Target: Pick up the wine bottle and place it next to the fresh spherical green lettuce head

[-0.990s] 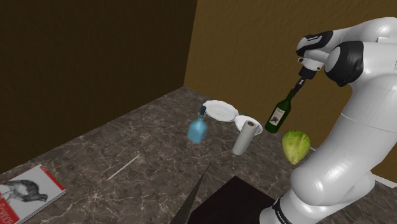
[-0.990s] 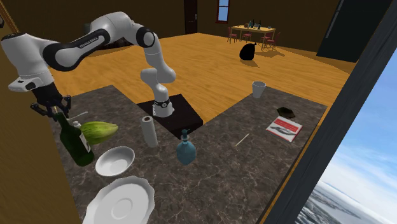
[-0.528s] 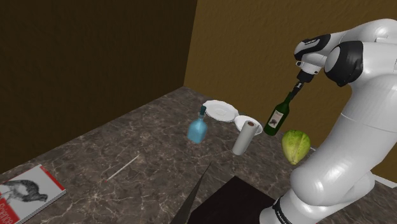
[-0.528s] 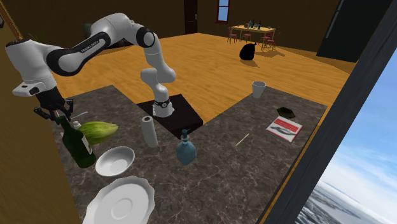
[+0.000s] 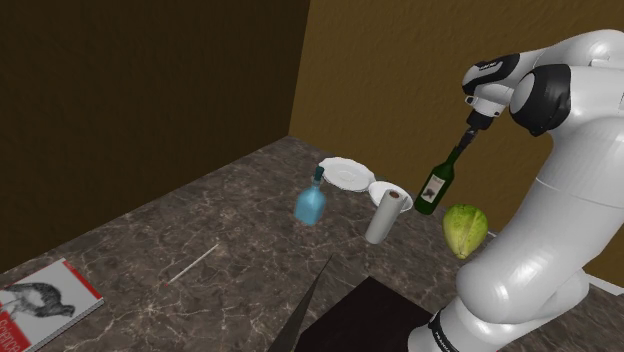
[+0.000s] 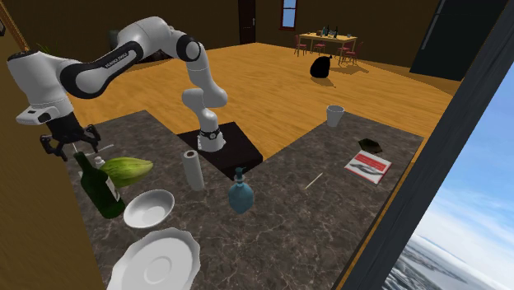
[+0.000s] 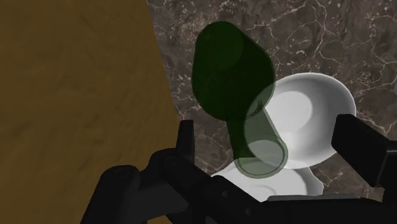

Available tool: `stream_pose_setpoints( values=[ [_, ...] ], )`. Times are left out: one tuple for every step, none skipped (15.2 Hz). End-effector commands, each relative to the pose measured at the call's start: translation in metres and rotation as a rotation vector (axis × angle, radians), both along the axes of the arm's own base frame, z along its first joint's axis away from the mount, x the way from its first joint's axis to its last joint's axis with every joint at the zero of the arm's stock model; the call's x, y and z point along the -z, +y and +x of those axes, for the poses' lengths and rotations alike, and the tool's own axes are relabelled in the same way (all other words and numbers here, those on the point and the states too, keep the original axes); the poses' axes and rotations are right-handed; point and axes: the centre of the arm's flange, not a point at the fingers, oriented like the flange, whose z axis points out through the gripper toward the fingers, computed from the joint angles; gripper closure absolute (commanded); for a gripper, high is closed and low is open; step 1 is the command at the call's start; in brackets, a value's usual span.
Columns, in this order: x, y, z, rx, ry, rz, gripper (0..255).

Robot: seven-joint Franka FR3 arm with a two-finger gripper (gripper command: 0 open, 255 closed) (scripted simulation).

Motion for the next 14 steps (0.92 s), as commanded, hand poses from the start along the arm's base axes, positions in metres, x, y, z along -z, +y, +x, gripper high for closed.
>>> stream_pose_setpoints(
  values=[
    [0.0,0.0,0.0,0.0,0.0,0.0,0],
    [0.0,0.0,0.0,0.0,0.0,0.0,0],
    [-0.013,0.0,0.0,0.0,0.0,0.0,0],
    [-0.026,0.0,-0.001,0.0,0.0,0.0,0],
    [-0.04,0.001,-0.001,0.0,0.0,0.0,0],
    [-0.05,0.001,-0.002,0.0,0.0,0.0,0],
    [-0.05,0.001,-0.002,0.0,0.0,0.0,0],
    [-0.05,0.001,-0.002,0.0,0.0,0.0,0],
    [-0.05,0.001,-0.002,0.0,0.0,0.0,0],
    [-0.05,0.001,-0.002,0.0,0.0,0.0,0],
    [-0.05,0.001,-0.002,0.0,0.0,0.0,0],
    [-0.05,0.001,-0.002,0.0,0.0,0.0,0],
    [-0.05,0.001,-0.002,0.0,0.0,0.0,0],
    [-0.05,0.001,-0.002,0.0,0.0,0.0,0]
  ],
)
